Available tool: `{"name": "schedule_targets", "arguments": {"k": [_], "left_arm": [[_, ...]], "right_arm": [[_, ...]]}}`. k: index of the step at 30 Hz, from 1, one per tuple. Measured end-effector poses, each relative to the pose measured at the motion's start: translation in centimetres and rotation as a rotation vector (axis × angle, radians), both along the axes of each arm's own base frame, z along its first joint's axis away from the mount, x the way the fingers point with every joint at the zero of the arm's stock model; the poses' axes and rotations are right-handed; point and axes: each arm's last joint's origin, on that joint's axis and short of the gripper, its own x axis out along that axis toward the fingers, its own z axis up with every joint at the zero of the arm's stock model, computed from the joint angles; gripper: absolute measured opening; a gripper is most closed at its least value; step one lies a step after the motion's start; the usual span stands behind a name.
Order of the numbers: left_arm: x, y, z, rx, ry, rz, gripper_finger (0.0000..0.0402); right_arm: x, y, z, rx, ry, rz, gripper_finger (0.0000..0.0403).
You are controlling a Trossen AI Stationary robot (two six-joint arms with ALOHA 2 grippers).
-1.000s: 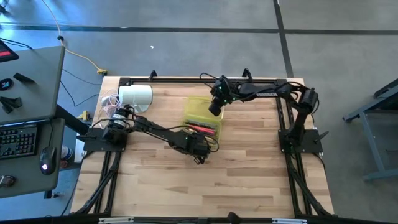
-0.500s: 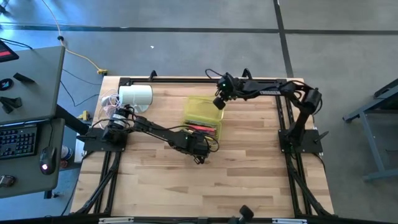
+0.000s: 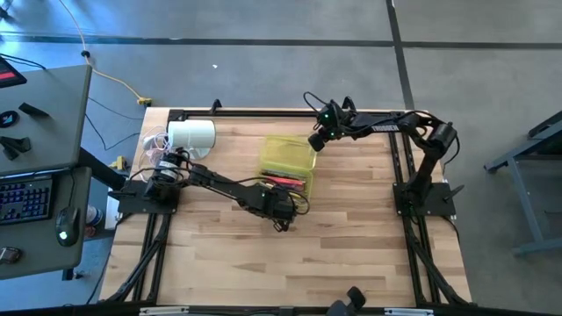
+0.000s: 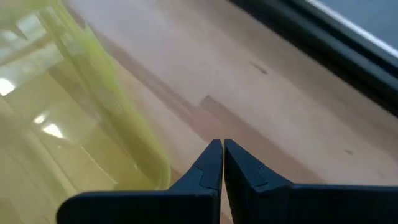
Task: Pick & place school supplies into a supply box
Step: Close the supply box lid
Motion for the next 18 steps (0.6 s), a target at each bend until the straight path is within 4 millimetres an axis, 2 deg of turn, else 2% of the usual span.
{"name": "schedule_targets", "arguments": {"k": [7, 13, 18], "left_arm": [[0.1, 0.0, 0.0, -0.002, -0.01, 0.0, 0.0046], [0.1, 0.0, 0.0, -0.002, -0.012, -0.001, 0.0014], [0.1, 0.0, 0.0, 0.002, -0.014, 0.0, 0.0022]], "right_arm": [[0.7, 1.0, -0.2, -0.018, 0.025, 0.021, 0.0], [0.9, 1.2, -0.9, -0.027, 0.06, -0.012, 0.0], [1.2, 1.2, -2.3, -0.009, 0.091, -0.011, 0.0]]}}
